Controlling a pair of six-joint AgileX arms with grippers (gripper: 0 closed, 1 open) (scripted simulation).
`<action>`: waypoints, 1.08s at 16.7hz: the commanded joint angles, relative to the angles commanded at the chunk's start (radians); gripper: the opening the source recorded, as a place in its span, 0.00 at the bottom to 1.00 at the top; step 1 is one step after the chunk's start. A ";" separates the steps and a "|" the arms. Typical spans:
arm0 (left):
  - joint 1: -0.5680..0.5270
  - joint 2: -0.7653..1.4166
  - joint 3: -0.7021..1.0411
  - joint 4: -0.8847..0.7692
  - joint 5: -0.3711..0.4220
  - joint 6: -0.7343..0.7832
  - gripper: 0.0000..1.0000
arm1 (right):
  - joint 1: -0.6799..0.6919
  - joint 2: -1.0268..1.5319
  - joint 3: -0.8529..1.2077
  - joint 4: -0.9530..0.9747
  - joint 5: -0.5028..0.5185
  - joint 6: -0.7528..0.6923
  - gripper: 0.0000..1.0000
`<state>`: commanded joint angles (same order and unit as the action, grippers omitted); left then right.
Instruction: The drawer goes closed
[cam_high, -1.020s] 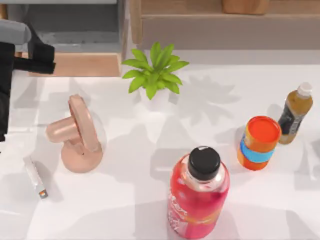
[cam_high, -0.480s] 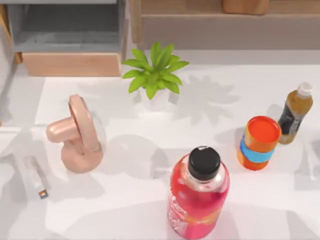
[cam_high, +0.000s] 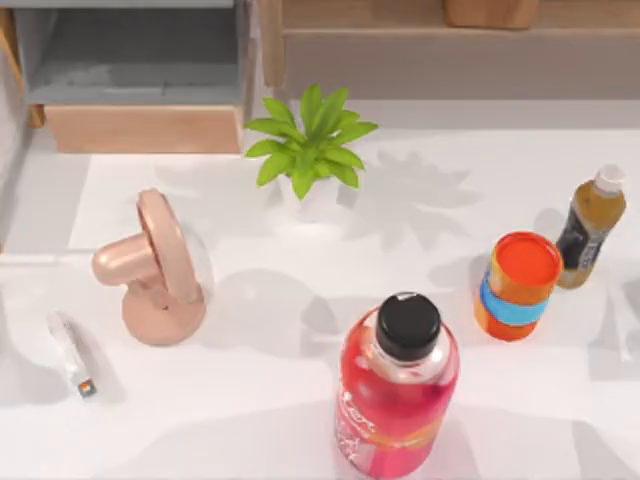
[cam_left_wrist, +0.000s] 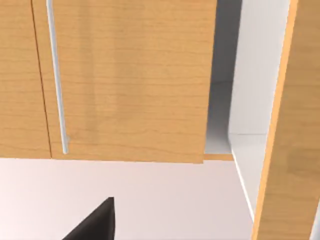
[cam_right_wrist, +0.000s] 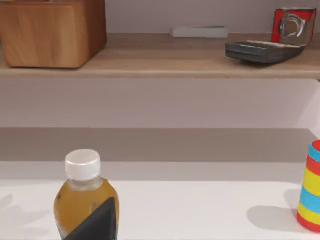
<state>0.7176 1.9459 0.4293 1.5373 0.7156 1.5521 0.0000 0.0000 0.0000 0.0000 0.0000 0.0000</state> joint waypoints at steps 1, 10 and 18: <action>0.002 0.025 0.004 0.002 0.025 0.022 1.00 | 0.000 0.000 0.000 0.000 0.000 0.000 1.00; -0.022 0.055 0.035 -0.013 0.023 0.038 1.00 | 0.000 0.000 0.000 0.000 0.000 0.000 1.00; -0.059 0.076 0.086 -0.042 -0.014 0.038 0.92 | 0.000 0.000 0.000 0.000 0.000 0.000 1.00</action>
<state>0.6589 2.0223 0.5157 1.4948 0.7017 1.5897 0.0000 0.0000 0.0000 0.0000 0.0000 0.0000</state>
